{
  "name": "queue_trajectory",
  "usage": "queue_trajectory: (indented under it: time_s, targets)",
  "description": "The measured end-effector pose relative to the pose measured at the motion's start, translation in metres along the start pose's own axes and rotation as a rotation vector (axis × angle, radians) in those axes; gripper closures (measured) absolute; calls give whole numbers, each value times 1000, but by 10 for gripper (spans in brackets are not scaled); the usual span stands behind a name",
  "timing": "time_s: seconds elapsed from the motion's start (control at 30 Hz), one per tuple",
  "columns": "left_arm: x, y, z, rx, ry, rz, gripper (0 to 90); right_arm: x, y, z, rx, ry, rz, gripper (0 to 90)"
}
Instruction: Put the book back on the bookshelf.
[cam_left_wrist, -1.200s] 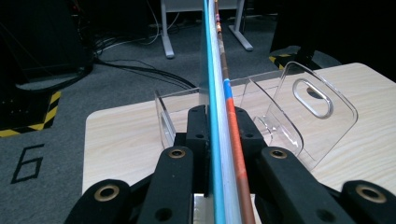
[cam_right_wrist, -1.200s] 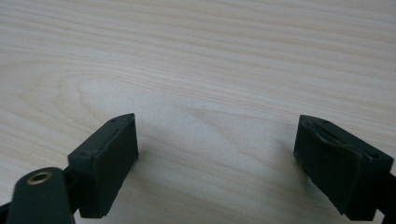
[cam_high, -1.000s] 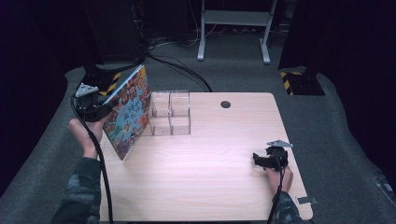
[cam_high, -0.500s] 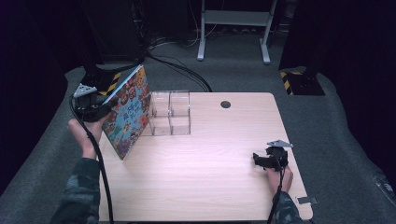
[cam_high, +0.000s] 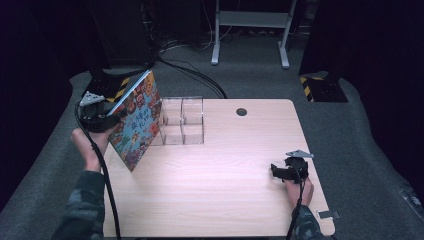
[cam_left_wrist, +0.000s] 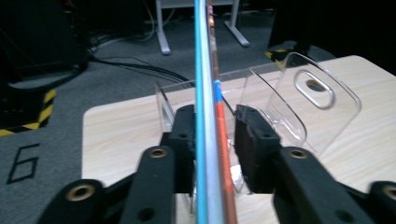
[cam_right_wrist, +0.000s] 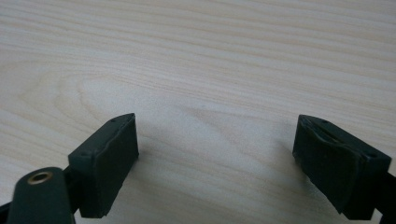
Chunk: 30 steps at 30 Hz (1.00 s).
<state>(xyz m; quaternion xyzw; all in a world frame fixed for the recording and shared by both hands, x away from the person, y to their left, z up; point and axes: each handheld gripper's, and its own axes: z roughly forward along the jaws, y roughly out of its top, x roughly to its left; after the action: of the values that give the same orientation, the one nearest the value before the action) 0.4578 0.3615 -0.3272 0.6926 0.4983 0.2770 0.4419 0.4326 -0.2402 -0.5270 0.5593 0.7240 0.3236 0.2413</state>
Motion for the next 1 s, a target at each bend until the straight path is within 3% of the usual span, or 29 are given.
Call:
queue_trajectory:
  time_s: [0.27, 0.4, 0.47, 0.53, 0.8, 1.0]
  targets:
    - [-4, 3, -9, 37, -12, 25, 476, 0, 0, 0, -1, 3, 1, 134]
    - [-7, 5, -21, 21, 15, 42, 393, 0, 0, 0, -1, 3, 1, 134]
    - [-7, 7, -27, 29, 4, 46, 358, 0, 0, 0, -1, 3, 1, 135]
    - [-10, 7, -32, 34, 34, 53, 297, 0, 0, 0, -1, 3, 1, 135]
    - [-21, 3, -50, 90, 16, 102, 148, 0, 0, 0, -1, 3, 2, 135]
    - [-27, -5, -61, 105, -9, 110, 74, 0, 0, 0, -1, 3, 2, 135]
